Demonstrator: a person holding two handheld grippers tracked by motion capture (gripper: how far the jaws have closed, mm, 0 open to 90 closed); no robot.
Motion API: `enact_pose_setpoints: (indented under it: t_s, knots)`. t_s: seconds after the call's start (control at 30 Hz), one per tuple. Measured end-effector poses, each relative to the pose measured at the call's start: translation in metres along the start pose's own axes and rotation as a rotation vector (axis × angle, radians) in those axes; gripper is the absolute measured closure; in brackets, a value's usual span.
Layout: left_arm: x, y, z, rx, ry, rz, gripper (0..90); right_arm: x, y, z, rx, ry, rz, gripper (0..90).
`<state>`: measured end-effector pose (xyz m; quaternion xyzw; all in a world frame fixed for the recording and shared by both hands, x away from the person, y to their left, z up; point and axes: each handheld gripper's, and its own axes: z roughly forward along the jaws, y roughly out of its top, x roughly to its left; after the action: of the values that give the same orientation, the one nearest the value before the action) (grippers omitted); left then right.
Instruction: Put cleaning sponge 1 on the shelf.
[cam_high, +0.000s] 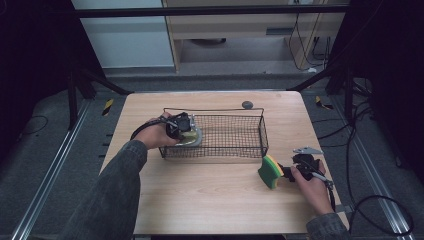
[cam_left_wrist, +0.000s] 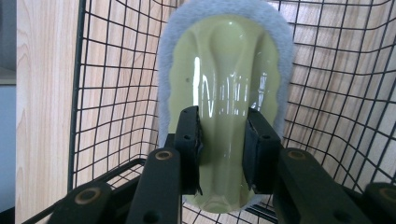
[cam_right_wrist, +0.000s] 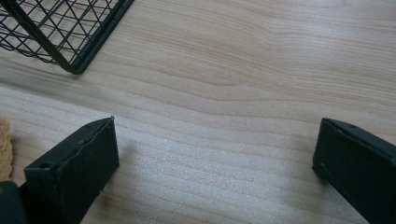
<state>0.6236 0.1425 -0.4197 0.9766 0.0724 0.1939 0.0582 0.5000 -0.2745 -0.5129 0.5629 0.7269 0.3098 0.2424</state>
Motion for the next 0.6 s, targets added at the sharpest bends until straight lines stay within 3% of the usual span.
enact_pose_setpoints:
  t_s: [0.37, 0.6]
  knots:
    - [0.002, -0.002, 0.001, 0.005, -0.009, -0.03, 64.9, 0.0, 0.0, 0.0, 0.001, -0.001, -0.003, 0.5]
    - [0.003, -0.004, -0.012, -0.053, -0.01, -0.053, 60.6, 0.001, 0.0, 0.0, 0.0, -0.001, 0.007, 0.4]
